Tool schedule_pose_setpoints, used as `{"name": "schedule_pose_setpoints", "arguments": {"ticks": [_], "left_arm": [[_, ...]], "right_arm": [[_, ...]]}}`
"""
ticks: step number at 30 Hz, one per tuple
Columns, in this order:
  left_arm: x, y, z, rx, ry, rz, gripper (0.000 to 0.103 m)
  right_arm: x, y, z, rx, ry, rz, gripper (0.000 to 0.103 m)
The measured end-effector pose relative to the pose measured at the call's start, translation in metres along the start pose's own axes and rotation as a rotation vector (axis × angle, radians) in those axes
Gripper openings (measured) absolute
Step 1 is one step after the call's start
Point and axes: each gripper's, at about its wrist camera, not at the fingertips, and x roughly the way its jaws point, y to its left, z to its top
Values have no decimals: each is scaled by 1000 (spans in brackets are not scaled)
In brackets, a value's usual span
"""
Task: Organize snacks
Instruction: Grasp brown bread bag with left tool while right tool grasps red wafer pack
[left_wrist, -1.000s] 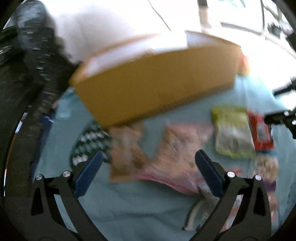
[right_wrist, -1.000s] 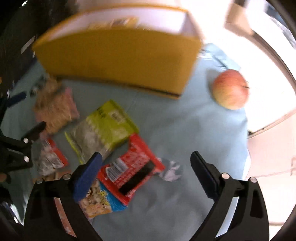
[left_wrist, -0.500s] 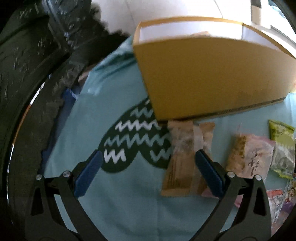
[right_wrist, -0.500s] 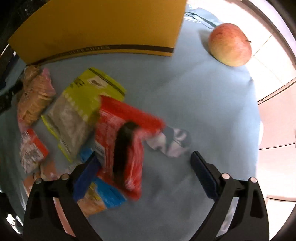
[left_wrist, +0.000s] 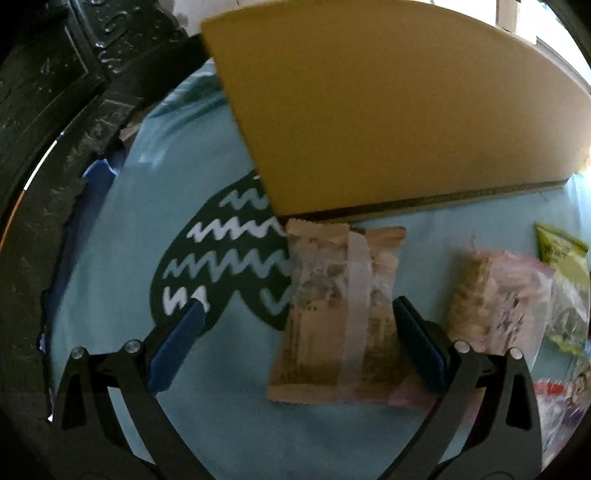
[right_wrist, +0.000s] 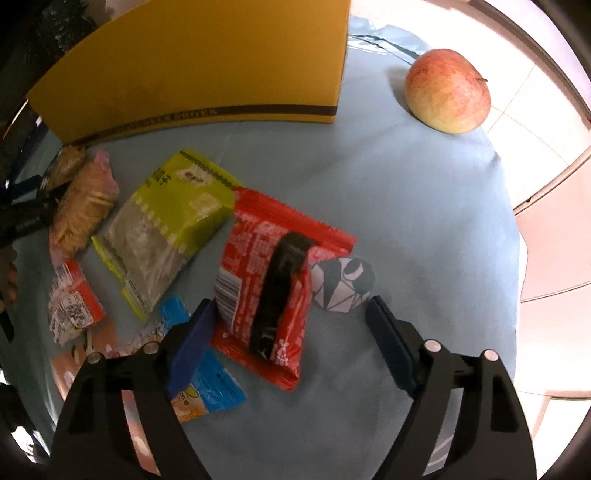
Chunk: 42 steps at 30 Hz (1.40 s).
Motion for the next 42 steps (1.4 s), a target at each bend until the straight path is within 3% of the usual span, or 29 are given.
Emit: {"name": "schedule_pose_setpoints", "arguments": {"ticks": [2, 5, 7, 9, 12, 17, 22, 25, 26, 28, 29, 34, 39, 42], "left_arm": [[-4, -3, -6, 30, -20, 6, 101], [-10, -1, -18, 7, -35, 2, 100], [-16, -3, -28, -13, -48, 7, 96], [-23, -8, -33, -12, -58, 15, 93], [-31, -13, -37, -11, -62, 30, 93], [-23, -9, -17, -4, -49, 41, 96], [-2, -6, 6, -16, 1, 57, 101], [1, -1, 7, -42, 20, 25, 100], [-1, -2, 5, -33, 14, 16, 97], [-10, -10, 0, 16, -19, -27, 68], [-16, -19, -4, 55, -37, -30, 45], [-31, -27, -25, 7, -56, -23, 43], [-37, -23, -37, -2, -54, -5, 43], [-39, -20, -42, -23, -47, -7, 43]], "right_arm": [[0, -1, -7, 10, -3, 18, 86], [-6, -25, -3, 36, -31, 0, 72], [-5, -33, 3, 69, -48, -1, 56], [-5, -35, 5, 73, -54, 15, 50], [-8, -30, 13, 53, -64, 34, 50], [-25, -18, 26, 42, -129, -6, 63], [0, -9, 41, 48, -49, -102, 64], [16, -20, 41, 79, -36, -51, 64], [19, -19, 42, 90, -44, -28, 63], [16, -28, 37, 80, -67, -6, 48], [15, -35, 33, 89, -78, 21, 46], [15, -70, 18, 105, -92, 187, 45], [15, -71, 11, -19, -98, 172, 45], [7, -58, 7, -20, -98, 159, 45]]}}
